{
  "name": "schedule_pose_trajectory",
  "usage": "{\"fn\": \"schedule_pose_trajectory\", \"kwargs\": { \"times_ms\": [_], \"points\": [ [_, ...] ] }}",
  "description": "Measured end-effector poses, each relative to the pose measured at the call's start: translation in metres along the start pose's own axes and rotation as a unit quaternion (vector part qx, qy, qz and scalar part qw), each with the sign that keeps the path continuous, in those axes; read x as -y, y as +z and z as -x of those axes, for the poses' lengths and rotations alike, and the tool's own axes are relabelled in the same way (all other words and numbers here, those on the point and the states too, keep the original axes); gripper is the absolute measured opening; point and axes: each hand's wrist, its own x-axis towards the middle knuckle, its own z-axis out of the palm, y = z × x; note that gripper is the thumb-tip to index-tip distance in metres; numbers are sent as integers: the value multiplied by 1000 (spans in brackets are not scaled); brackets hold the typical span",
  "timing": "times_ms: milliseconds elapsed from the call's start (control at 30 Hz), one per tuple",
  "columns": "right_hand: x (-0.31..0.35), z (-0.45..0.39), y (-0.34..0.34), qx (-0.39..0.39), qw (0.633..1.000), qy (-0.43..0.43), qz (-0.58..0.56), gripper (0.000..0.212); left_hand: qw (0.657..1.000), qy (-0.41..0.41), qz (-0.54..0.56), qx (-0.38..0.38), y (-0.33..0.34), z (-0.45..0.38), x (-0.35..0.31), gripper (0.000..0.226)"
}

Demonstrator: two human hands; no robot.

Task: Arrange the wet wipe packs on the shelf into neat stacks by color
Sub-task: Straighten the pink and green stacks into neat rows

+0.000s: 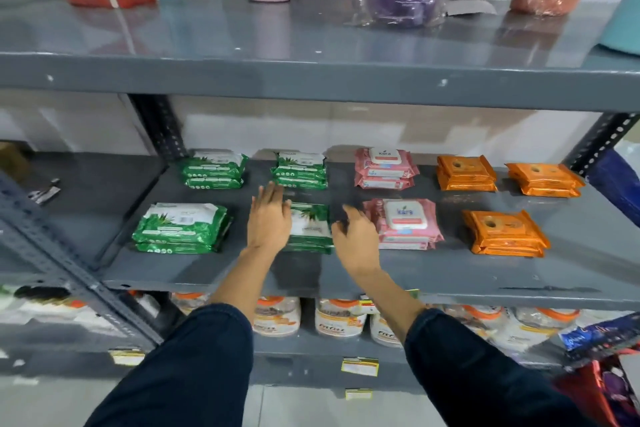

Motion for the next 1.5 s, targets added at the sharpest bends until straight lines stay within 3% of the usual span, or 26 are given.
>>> {"fn": "schedule_pose_trajectory", "kwargs": {
  "times_ms": [100,300,400,500,567,700,800,900,1000,1067,1200,1367,1433,1500],
  "points": [
    [19,1,31,14,980,178,-89,44,990,11,-22,137,-17,-26,26,52],
    [39,2,66,-67,926,334,-159,72,945,36,-25,323,-22,-46,23,59],
    [47,3,70,-68,879,417,-221,67,938,26,-1,346,-20,-50,22,54],
    [50,-2,71,-80,851,442,-271,62,939,7,30,342,-21,-53,26,55],
    [49,-11,68,-93,847,437,-287,62,942,-5,18,334,-22,-51,29,55],
    [41,-35,62,-80,880,404,-238,53,949,-15,1,314,-26,-35,31,58],
    [39,-50,59,-47,908,368,-195,41,937,-84,95,326,-27,-21,29,30],
    [45,-60,54,14,939,309,-150,33,889,-181,208,364,-29,-10,18,25],
    [53,-66,49,131,964,228,41,32,847,-266,248,389,-29,1,1,30],
    [49,-80,50,168,964,206,27,33,815,-322,288,387,-24,9,-7,31],
    [45,-93,52,208,964,135,101,31,712,-417,478,301,-7,29,-24,13],
    [40,-99,57,191,966,91,148,26,617,-479,592,197,6,40,-44,19],
    [41,-92,52,170,971,55,156,27,600,-473,618,185,8,43,-48,29],
    [38,-78,46,104,985,14,135,30,639,-474,582,168,8,51,-46,28]
  ]
}}
